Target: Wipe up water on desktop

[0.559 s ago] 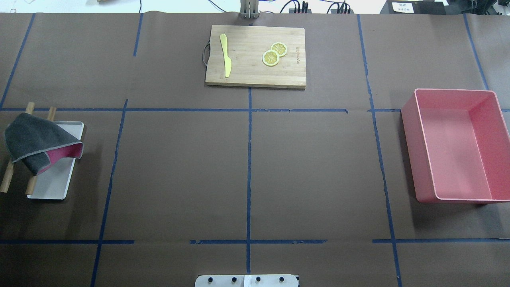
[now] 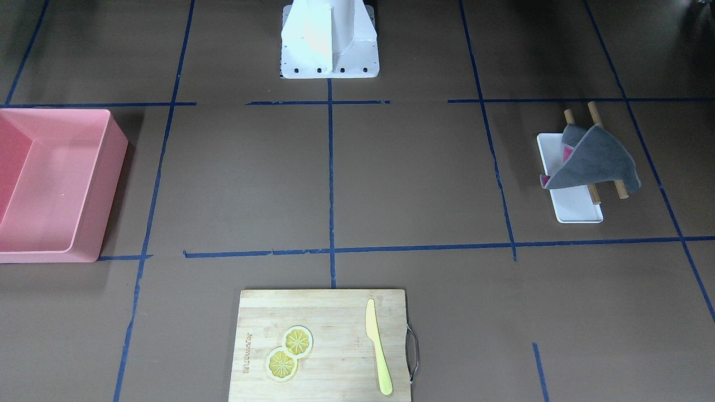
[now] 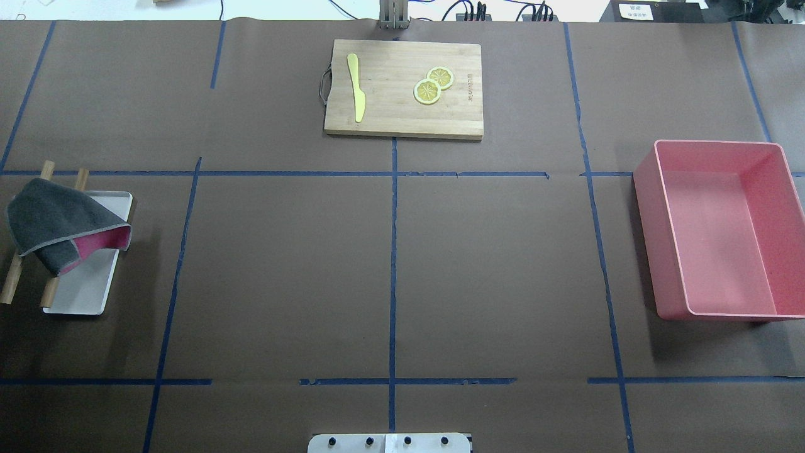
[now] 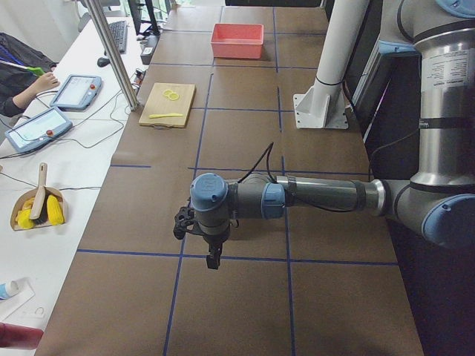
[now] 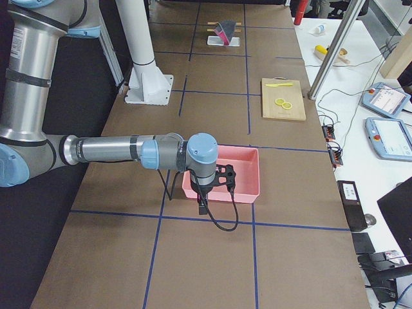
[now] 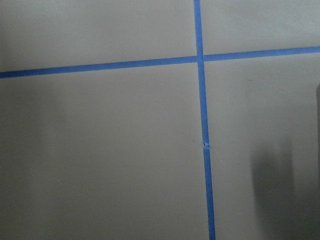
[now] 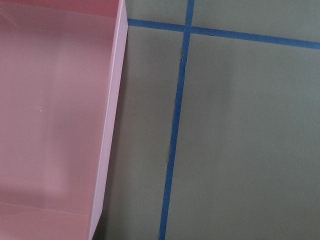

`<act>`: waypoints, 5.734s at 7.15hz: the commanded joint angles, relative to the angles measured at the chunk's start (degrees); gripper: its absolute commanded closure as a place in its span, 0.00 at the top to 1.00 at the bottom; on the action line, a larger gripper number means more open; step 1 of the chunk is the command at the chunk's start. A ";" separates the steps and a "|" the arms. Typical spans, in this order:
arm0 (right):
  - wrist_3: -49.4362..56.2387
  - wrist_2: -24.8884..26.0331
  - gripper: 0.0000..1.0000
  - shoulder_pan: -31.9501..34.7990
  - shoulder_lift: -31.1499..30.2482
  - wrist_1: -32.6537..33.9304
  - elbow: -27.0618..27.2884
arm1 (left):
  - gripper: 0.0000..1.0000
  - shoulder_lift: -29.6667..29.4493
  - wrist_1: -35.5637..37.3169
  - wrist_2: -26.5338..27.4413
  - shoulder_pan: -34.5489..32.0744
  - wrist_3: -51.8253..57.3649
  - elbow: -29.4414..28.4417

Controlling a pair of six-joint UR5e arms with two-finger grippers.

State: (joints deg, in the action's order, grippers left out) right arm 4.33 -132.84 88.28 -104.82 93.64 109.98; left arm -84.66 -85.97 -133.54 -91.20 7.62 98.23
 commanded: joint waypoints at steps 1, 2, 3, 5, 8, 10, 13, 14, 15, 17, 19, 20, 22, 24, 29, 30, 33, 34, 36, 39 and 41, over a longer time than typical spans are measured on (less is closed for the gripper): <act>-3.08 -0.48 1.00 -1.26 1.54 -0.03 0.67 | 1.00 -2.33 -1.47 -0.05 1.02 -0.50 -0.75; -5.97 -0.84 1.00 -2.66 2.42 -0.03 1.54 | 1.00 -3.83 -5.75 0.03 1.19 -0.59 -1.28; -9.83 -0.84 1.00 -5.29 2.69 -0.03 3.38 | 1.00 -5.07 -6.57 -0.49 1.37 -0.68 -1.81; -18.71 -0.75 1.00 -10.13 4.45 -0.12 6.72 | 1.00 -4.72 -8.15 -0.67 2.07 -0.68 -0.50; -21.03 -0.75 1.00 -11.46 4.45 -2.32 7.09 | 1.00 -4.64 -12.96 -4.98 11.79 -24.56 4.40; -20.94 -0.75 1.00 -11.46 4.45 -2.32 7.00 | 1.00 -4.55 -18.51 -4.80 17.43 -36.49 4.60; -20.94 -0.75 1.00 -11.46 4.36 -2.32 6.91 | 1.00 -4.29 -21.70 -0.23 22.55 -42.69 4.60; -20.94 -0.75 1.00 -11.46 4.36 -2.32 6.91 | 1.00 -4.20 -21.96 -0.14 23.42 -42.78 4.60; -20.94 -0.75 1.00 -11.46 4.28 -2.32 6.83 | 1.00 -3.94 -21.96 -0.14 23.78 -42.69 4.52; -20.86 -0.67 1.00 -11.46 4.19 -2.32 6.74 | 0.88 -3.94 -21.96 -0.14 24.57 -42.52 4.43; -20.86 -0.67 1.00 -11.46 4.10 -2.32 6.74 | 0.34 -3.94 -21.87 -0.14 24.58 -42.69 4.51; -20.86 -0.67 1.00 -11.46 4.10 -2.32 6.74 | 0.10 -3.94 -21.87 -0.06 24.58 -42.69 4.60; -20.86 -0.67 1.00 -11.46 4.10 -2.32 6.74 | 0.02 -3.94 -21.87 0.12 24.58 -42.60 4.87; -20.86 -0.67 1.00 -11.46 4.19 -2.32 6.74 | 0.00 -3.94 -21.79 0.30 24.58 -42.60 6.18; -20.94 -0.93 1.00 -12.16 4.45 -6.76 6.83 | 0.00 -8.82 -5.51 -0.14 24.14 -48.79 17.57; -20.94 -1.02 1.00 -13.13 4.45 -10.37 6.83 | 0.00 -11.55 -3.52 -0.06 24.22 -55.98 19.09; -20.24 0.12 1.00 -21.19 9.87 -21.20 6.12 | 0.00 -21.13 -3.33 -0.49 26.31 -82.31 19.46; -19.98 0.13 1.00 -24.27 13.82 -21.30 5.95 | 0.00 -25.08 -3.33 -0.06 30.34 -93.38 19.28; -20.59 2.48 1.00 -29.02 20.16 -21.56 5.86 | 0.00 -32.03 -3.76 0.73 36.51 -112.92 18.67; -20.50 13.71 1.00 -42.09 30.77 -24.73 5.25 | 0.00 -38.63 -4.12 3.79 41.52 -129.40 17.88; -20.42 20.49 1.00 -48.70 38.17 -24.73 5.16 | 0.00 -43.12 -4.21 7.57 44.69 -136.18 14.64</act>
State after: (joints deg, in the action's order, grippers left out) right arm -16.12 -116.31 43.77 -71.13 68.96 115.22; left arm -125.14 -90.10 -128.13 -48.39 -124.29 114.65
